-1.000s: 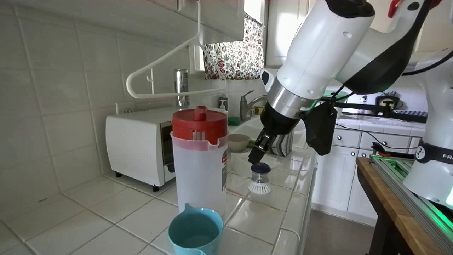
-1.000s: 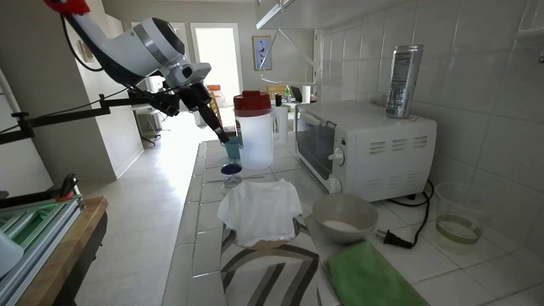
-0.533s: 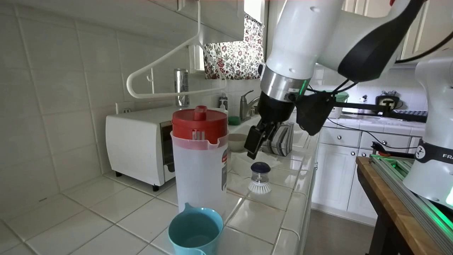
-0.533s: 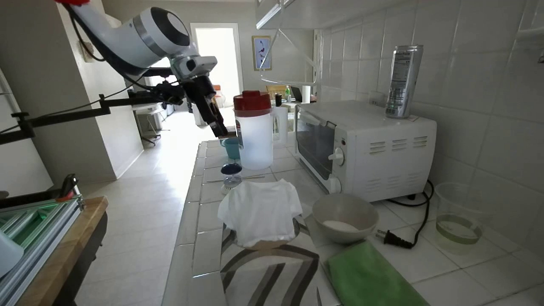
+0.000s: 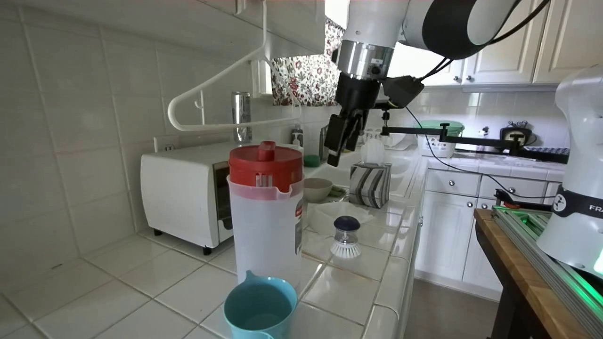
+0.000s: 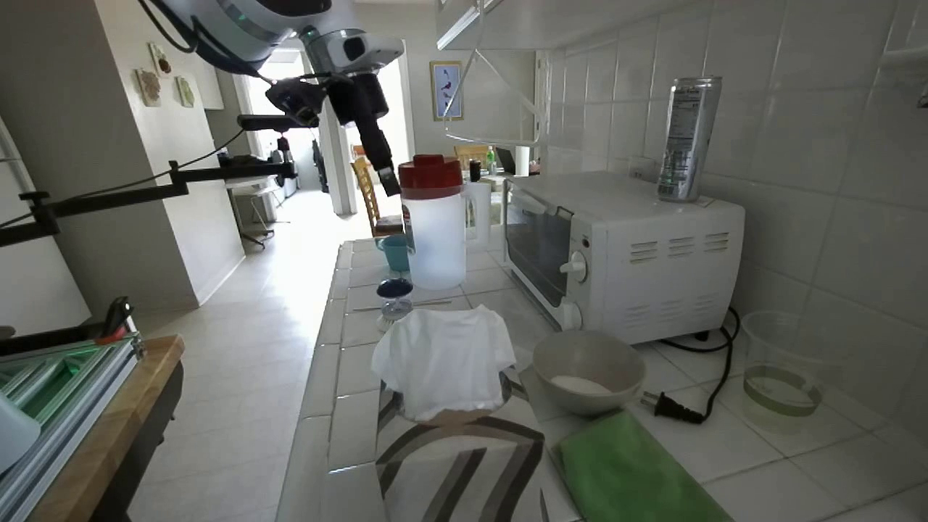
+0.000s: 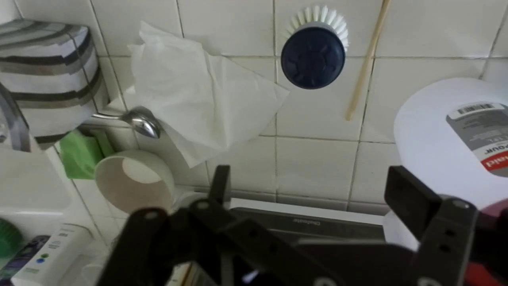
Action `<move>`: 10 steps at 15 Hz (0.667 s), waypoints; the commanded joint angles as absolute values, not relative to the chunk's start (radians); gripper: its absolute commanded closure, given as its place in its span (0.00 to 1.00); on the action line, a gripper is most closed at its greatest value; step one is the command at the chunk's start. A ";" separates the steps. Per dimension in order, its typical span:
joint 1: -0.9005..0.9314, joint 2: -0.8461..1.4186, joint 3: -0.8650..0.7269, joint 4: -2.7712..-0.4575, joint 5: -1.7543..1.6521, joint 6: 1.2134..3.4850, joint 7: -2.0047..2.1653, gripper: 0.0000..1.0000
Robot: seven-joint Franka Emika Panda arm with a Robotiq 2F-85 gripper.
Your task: Remove the wooden stirrer from the blue jug.
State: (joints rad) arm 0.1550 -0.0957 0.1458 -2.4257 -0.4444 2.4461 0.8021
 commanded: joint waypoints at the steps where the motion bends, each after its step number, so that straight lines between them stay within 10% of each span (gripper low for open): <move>1: 0.152 -0.165 0.134 -2.469 -0.259 2.520 0.559 0.00; 10: 0.134 -0.257 0.149 -2.443 -0.086 2.287 0.397 0.00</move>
State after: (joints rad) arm 0.1514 -0.2190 0.1399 -2.4345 -0.1211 2.3442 0.4407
